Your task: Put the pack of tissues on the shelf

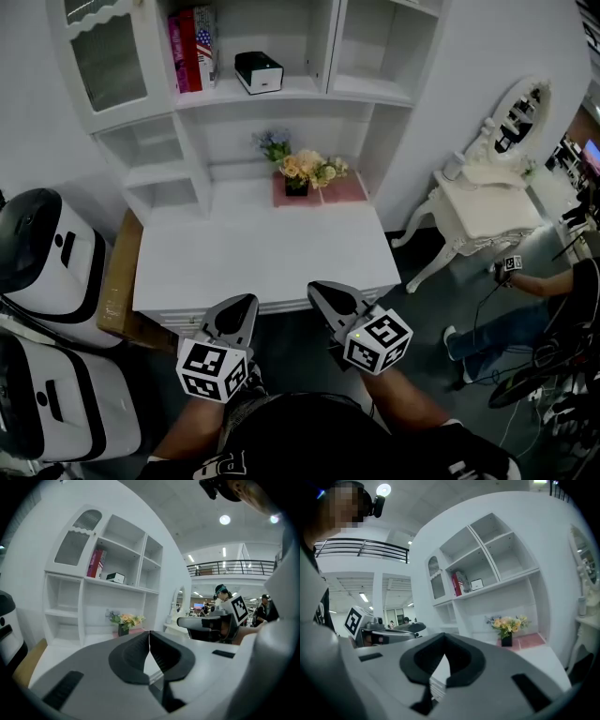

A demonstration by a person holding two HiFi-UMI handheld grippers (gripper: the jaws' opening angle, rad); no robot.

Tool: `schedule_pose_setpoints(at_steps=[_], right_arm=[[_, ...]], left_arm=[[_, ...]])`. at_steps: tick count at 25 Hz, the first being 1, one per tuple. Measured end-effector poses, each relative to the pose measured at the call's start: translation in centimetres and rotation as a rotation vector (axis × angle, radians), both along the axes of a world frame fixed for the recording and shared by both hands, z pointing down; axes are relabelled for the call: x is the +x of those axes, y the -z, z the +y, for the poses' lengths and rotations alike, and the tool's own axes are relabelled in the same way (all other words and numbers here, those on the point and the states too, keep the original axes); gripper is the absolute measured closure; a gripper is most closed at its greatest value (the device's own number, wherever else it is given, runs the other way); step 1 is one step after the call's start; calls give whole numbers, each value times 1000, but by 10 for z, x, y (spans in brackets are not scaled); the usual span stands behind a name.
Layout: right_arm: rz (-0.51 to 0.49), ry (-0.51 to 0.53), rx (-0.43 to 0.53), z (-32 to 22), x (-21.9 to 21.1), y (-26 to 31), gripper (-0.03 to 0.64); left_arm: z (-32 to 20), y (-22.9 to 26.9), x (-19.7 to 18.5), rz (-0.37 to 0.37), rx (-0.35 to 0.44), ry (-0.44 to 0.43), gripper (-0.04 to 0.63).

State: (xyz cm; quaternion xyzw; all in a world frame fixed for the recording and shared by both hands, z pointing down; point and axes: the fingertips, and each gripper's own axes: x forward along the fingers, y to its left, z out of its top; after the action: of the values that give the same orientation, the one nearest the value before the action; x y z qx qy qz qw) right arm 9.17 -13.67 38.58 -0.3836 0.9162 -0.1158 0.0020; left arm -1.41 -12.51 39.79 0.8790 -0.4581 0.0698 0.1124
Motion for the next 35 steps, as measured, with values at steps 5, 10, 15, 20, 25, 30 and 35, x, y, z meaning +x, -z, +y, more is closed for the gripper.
schedule_pose_setpoints(at_steps=[5,10,15,20,25,30,35], right_arm=[[3,-1,-1,18,7,-1,609],[8,-4,9,32,16,0,609],[18,-10,16,40,23,-1,609],[15,-13,19,46,29,0,609],[11,-11,20,52,32,-3,609],[11,-11,23,54,34,-2,609],[15,-8,26,55,33,-1,609]], left_arm=[[15,3,5,1,7,10,580],[28,4,10,5,16,21,580],[37,2,13,1,18,28,580],[43,5,18,-1,28,30,580],[46,5,23,-6,33,26,580],[47,7,26,-8,42,22,580],[48,9,24,-8,46,26,580]])
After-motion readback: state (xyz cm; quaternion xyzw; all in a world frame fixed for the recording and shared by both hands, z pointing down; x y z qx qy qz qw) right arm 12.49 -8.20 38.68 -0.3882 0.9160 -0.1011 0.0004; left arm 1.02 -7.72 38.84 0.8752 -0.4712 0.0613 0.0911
